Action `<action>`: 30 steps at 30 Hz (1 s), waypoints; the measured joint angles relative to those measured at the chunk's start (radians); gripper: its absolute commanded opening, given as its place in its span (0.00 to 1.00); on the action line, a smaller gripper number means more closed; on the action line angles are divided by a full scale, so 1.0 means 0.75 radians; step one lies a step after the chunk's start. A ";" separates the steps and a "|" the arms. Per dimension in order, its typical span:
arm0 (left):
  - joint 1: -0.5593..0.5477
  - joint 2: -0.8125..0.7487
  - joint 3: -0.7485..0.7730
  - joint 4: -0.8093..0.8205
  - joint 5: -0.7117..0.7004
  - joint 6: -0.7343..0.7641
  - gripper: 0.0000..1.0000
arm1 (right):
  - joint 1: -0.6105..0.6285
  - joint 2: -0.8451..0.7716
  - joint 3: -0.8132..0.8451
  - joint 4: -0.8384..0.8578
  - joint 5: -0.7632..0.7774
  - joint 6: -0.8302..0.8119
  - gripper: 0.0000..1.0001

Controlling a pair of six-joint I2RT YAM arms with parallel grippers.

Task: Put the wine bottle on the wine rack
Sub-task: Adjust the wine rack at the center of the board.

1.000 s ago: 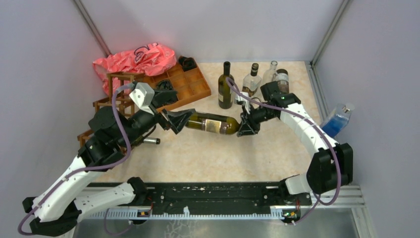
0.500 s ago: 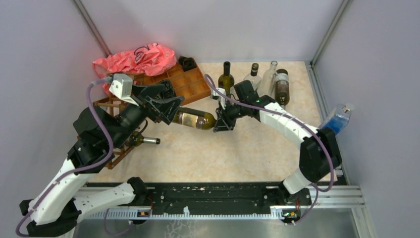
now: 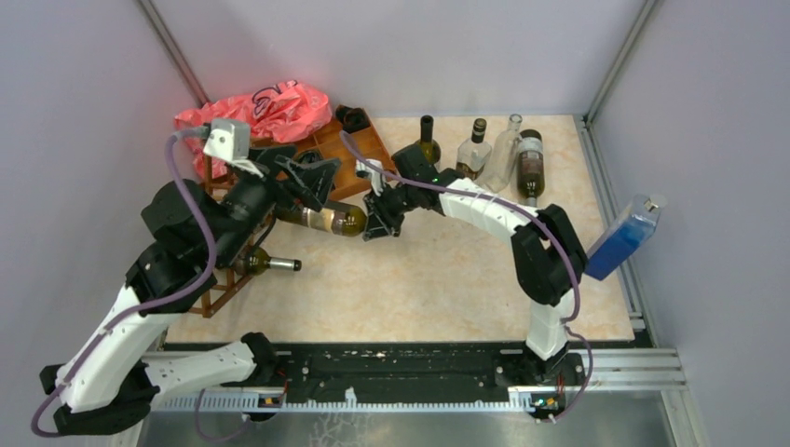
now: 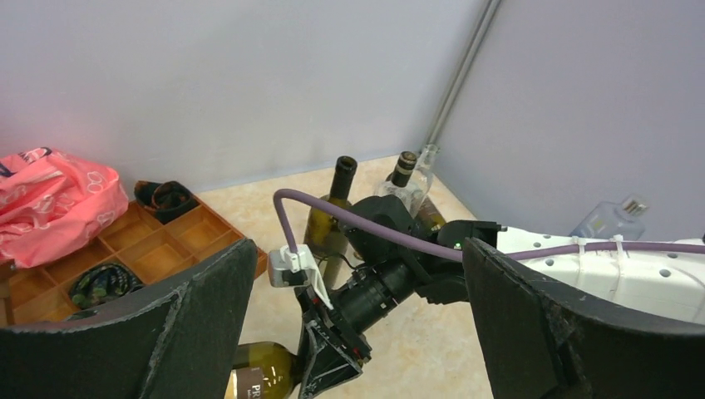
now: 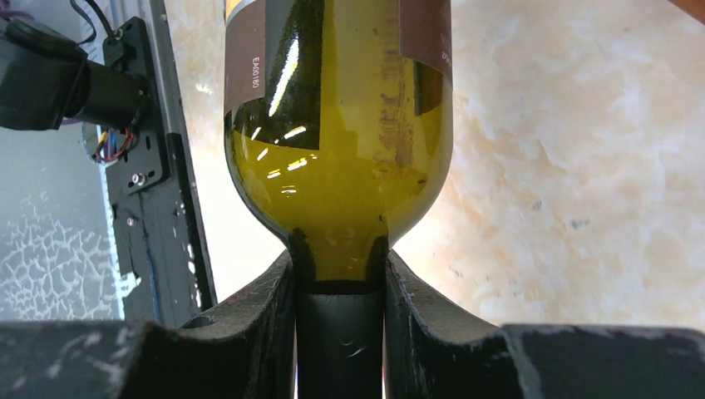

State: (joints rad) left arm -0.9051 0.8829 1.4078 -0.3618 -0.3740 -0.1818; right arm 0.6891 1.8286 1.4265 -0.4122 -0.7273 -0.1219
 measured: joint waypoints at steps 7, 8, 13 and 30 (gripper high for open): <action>0.000 0.070 0.027 -0.052 -0.038 0.062 0.98 | 0.051 0.162 0.123 0.041 -0.001 0.092 0.00; 0.000 0.070 0.027 -0.057 -0.043 0.067 0.98 | 0.054 0.178 0.132 0.041 -0.001 0.101 0.00; 0.000 0.070 0.028 -0.078 -0.078 0.085 0.98 | 0.068 0.266 0.183 0.057 -0.002 0.179 0.00; 0.735 0.357 0.296 -0.384 0.075 0.076 0.77 | 0.071 0.275 0.202 0.010 -0.011 0.075 0.00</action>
State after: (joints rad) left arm -0.3534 1.1503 1.6295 -0.6495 -0.3176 -0.1249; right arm 0.7422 2.0346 1.5780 -0.4049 -0.7357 -0.0654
